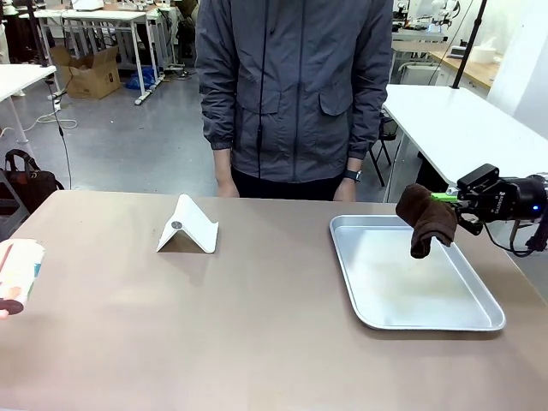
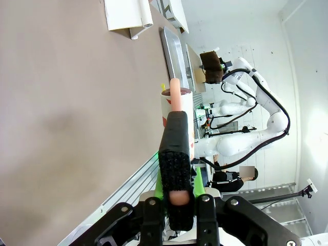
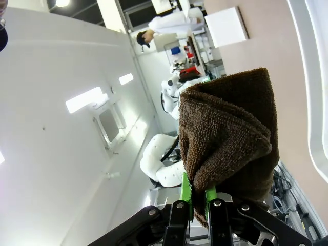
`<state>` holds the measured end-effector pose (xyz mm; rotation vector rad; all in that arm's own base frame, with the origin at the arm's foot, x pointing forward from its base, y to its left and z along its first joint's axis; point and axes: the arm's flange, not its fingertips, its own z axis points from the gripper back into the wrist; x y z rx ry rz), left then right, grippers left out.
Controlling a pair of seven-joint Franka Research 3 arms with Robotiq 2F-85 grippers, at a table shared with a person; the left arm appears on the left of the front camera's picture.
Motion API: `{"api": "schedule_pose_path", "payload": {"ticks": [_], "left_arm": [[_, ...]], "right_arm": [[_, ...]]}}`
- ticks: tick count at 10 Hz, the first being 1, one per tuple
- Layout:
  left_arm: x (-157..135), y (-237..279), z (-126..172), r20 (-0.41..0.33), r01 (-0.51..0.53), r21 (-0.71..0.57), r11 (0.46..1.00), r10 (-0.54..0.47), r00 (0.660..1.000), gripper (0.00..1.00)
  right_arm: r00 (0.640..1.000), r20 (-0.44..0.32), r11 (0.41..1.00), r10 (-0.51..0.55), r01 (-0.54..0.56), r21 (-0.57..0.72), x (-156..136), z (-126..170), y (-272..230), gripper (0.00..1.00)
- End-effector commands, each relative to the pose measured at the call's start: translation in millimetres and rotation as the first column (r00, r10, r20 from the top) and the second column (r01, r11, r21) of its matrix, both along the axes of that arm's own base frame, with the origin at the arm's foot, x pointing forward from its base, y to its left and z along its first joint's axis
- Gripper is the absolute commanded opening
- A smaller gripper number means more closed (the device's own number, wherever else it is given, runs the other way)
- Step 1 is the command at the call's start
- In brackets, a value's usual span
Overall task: Clean the surface of the table.
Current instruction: Return the Lint Roller and towel to their original positions.
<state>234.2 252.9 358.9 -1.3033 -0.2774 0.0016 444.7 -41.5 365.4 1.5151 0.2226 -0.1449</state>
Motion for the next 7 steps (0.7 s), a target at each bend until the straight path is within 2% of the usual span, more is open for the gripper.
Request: {"api": "schedule_pose_path", "payload": {"ticks": [1,2,4,5,6,7], "left_arm": [[7,-12,14,-0.011,0.028,0.007,1.000,-0.028,1.000,0.23],[15,-22,34,0.031,0.080,0.017,0.997,-0.081,0.996,0.23],[31,-57,90,0.005,0.114,0.129,0.985,-0.115,0.993,0.23],[38,-74,116,0.007,0.135,0.185,0.973,-0.138,0.990,0.23],[43,-95,145,0.004,0.121,0.217,0.969,-0.124,0.992,0.23],[49,-120,179,0.022,0.029,0.194,0.981,-0.034,0.999,0.23]], "right_arm": [[1.000,-0.002,0.999,-0.012,0.012,-0.038,10,14,13,0.12],[1.000,0.017,0.998,-0.001,0.002,-0.060,16,28,26,0.12],[1.000,0.009,0.989,0.022,-0.020,-0.148,31,59,70,0.12],[1.000,0.009,0.980,-0.005,0.007,-0.197,39,74,98,0.12],[0.999,0.004,0.973,-0.051,0.050,-0.225,45,84,124,0.12],[0.999,0.037,0.952,-0.038,0.047,-0.303,50,90,162,0.12]]}}
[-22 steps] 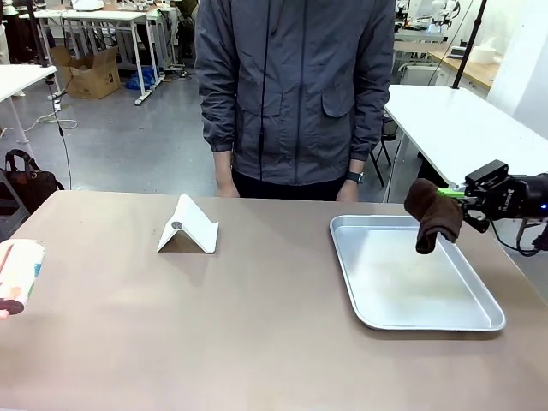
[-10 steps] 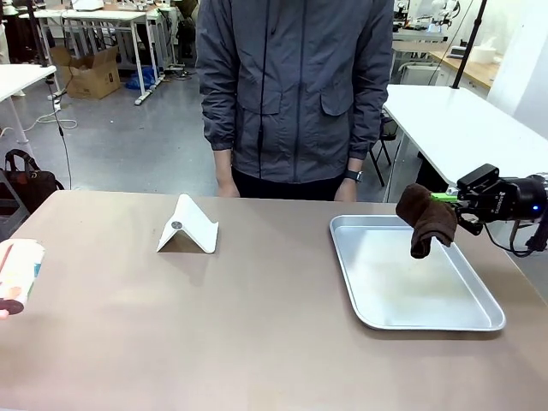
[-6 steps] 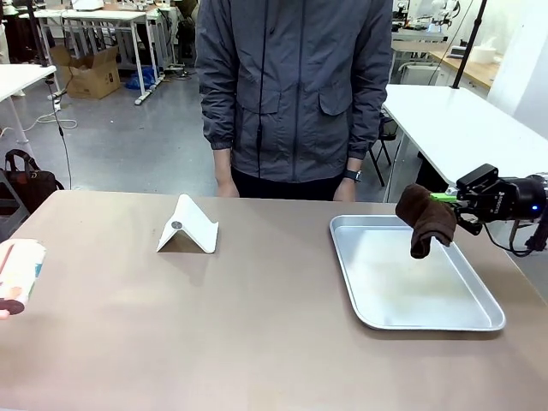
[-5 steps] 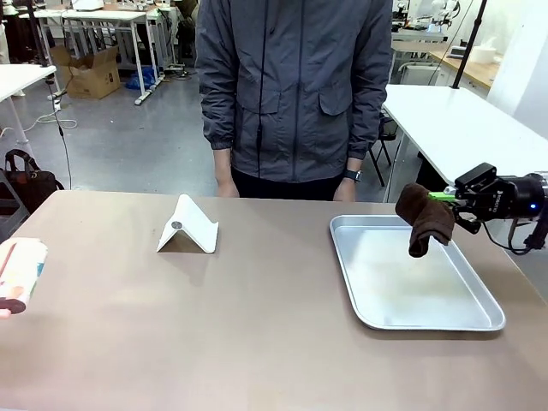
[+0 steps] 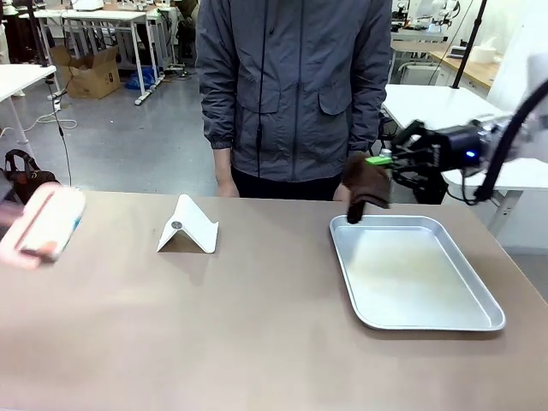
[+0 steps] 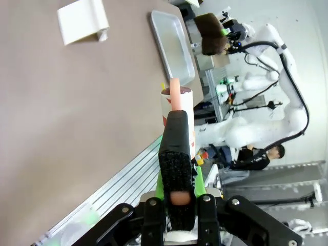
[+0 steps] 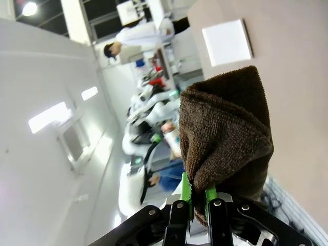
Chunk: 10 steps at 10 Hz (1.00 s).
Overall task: Clean the surface of the table.
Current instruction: Return the Lint Roller and towel to their original positions.
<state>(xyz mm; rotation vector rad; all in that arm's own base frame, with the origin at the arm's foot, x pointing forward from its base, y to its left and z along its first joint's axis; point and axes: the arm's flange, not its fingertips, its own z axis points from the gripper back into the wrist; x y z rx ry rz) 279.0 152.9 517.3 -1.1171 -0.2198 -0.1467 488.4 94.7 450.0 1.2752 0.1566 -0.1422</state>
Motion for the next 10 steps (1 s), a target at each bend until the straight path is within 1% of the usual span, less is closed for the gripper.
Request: {"api": "schedule_pose_path", "payload": {"ticks": [1,2,3,4,5,6,8,9,10], "left_arm": [[11,-46,47,0.003,-0.154,-0.014,0.988,0.154,0.988,0.23],[15,-74,65,-0.002,-0.201,0.015,0.979,0.201,0.980,0.23],[23,-104,82,0.021,-0.218,0.089,0.972,0.217,0.976,0.23],[37,-140,95,0.015,-0.254,0.159,0.954,0.255,0.967,0.23],[51,-171,100,-0.022,-0.248,0.234,0.940,0.260,0.965,0.23],[68,-200,102,-0.027,-0.244,0.312,0.918,0.265,0.964,0.23],[101,-245,96,-0.036,-0.280,0.419,0.864,0.324,0.945,0.23],[119,-266,89,-0.059,-0.221,0.480,0.849,0.282,0.958,0.23],[136,-281,82,-0.059,-0.191,0.526,0.829,0.260,0.964,0.23]], "right_arm": [[1.000,-0.001,0.992,-0.002,0.002,-0.124,10,8,57,0.12],[1.000,0.002,0.983,0.023,-0.022,-0.181,13,6,85,0.12],[0.999,-0.009,0.974,0.040,-0.041,-0.222,17,3,109,0.12],[1.000,-0.010,0.959,-0.003,0.000,-0.285,19,-5,135,0.12],[1.000,-0.011,0.940,0.003,-0.006,-0.342,20,-16,154,0.12],[0.999,-0.031,0.925,0.017,-0.028,-0.380,21,-28,168,0.12],[0.997,-0.065,0.890,0.033,-0.058,-0.452,20,-56,184,0.12],[0.995,-0.081,0.859,0.066,-0.098,-0.502,19,-71,185,0.12],[0.991,-0.100,0.839,0.088,-0.128,-0.529,22,-81,182,0.12]]}}
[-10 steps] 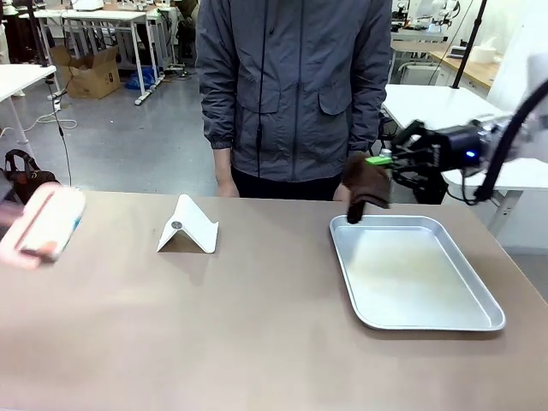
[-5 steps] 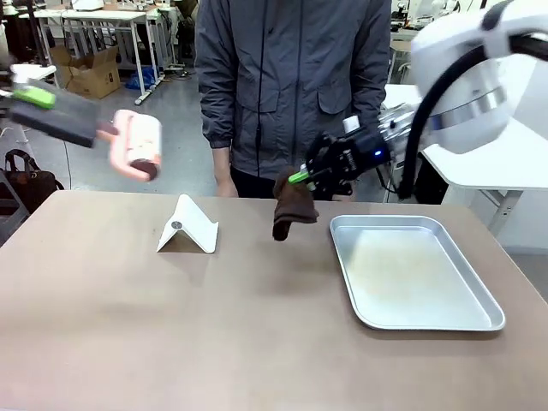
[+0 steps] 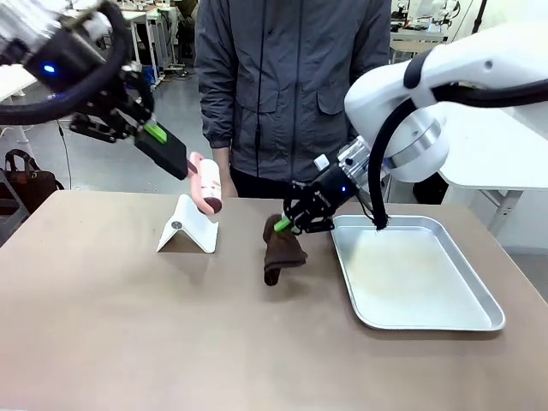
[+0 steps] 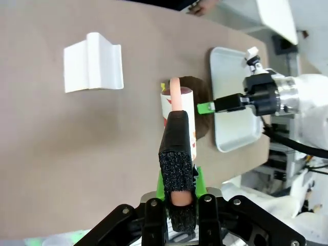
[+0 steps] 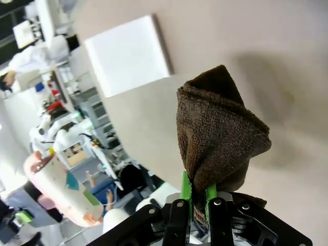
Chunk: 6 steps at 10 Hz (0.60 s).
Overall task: Clean the surface of the table.
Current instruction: Return the Lint Roller and towel to their original positions.
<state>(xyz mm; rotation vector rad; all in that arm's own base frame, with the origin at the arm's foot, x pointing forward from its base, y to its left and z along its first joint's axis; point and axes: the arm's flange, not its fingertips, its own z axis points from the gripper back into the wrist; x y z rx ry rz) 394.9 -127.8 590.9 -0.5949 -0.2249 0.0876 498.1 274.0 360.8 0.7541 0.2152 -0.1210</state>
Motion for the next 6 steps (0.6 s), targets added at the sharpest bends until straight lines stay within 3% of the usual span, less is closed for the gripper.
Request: {"api": "schedule_pose_path", "payload": {"ticks": [1,3,6], "left_arm": [[37,-13,1,-0.032,0.020,0.089,0.996,-0.017,0.999,0.23],[66,-28,-18,-0.045,0.028,0.126,0.992,-0.023,0.999,0.23],[98,-36,-44,-0.106,0.031,0.143,0.989,-0.016,0.994,0.23]], "right_arm": [[0.999,-0.040,0.996,0.019,-0.023,-0.084,17,1,-3,0.12],[1.000,0.001,0.983,0.004,-0.004,-0.185,23,-9,-20,0.12],[1.000,0.003,0.969,0.012,-0.011,-0.246,40,-18,-34,0.12]]}}
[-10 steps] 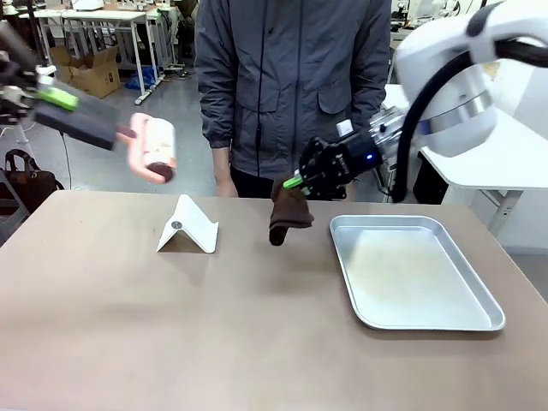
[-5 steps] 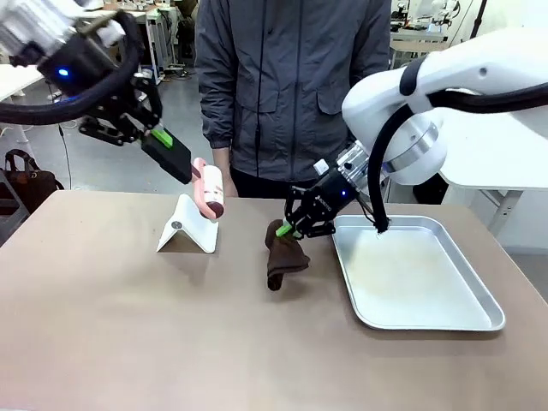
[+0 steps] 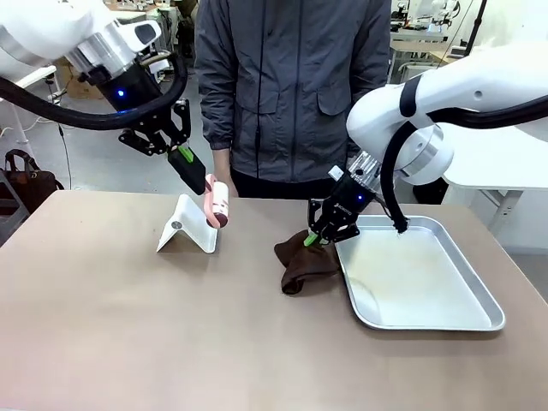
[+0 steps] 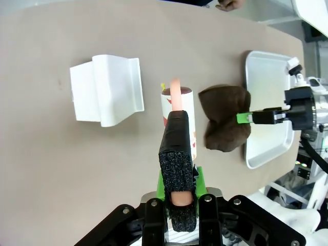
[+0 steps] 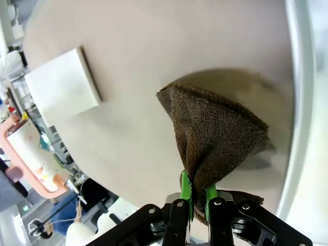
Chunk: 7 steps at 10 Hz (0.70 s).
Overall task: Clean the surface of the table.
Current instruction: Return the Lint Roller and towel to their original positions.
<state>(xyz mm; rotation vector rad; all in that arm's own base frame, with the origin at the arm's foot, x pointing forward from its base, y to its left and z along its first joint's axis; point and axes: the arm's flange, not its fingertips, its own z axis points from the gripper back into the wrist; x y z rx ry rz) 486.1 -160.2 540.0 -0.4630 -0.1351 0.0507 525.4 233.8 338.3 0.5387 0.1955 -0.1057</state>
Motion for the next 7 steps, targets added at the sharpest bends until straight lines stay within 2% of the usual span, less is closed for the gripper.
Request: {"api": "schedule_pose_path", "payload": {"ticks": [1,3,4,5,6,7], "left_arm": [[15,-6,-4,-0.020,-0.036,0.029,0.999,0.036,0.999,0.23],[27,-5,-14,-0.020,-0.044,0.018,0.999,0.045,0.999,0.23],[31,-5,-16,0.026,-0.043,0.030,0.999,0.042,0.999,0.23],[30,-2,-14,0.015,0.016,-0.020,1.000,-0.015,1.000,0.23],[27,-3,-24,-0.016,-0.024,0.014,1.000,0.024,1.000,0.23],[27,-3,-24,-0.016,-0.024,0.014,1.000,0.024,1.000,0.23]], "right_arm": [[1.000,-0.004,0.999,-0.024,0.024,-0.021,16,4,4,0.12],[1.000,-0.009,0.999,-0.029,0.029,0.022,20,3,6,0.12],[1.000,-0.029,1.000,-0.007,0.006,-0.029,18,-1,6,0.12],[1.000,0.006,1.000,-0.006,0.006,0.005,14,-1,0,0.12],[1.000,0.006,1.000,-0.006,0.006,0.005,14,-1,0,0.12],[1.000,0.006,1.000,-0.006,0.006,0.005,14,-1,0,0.12]]}}
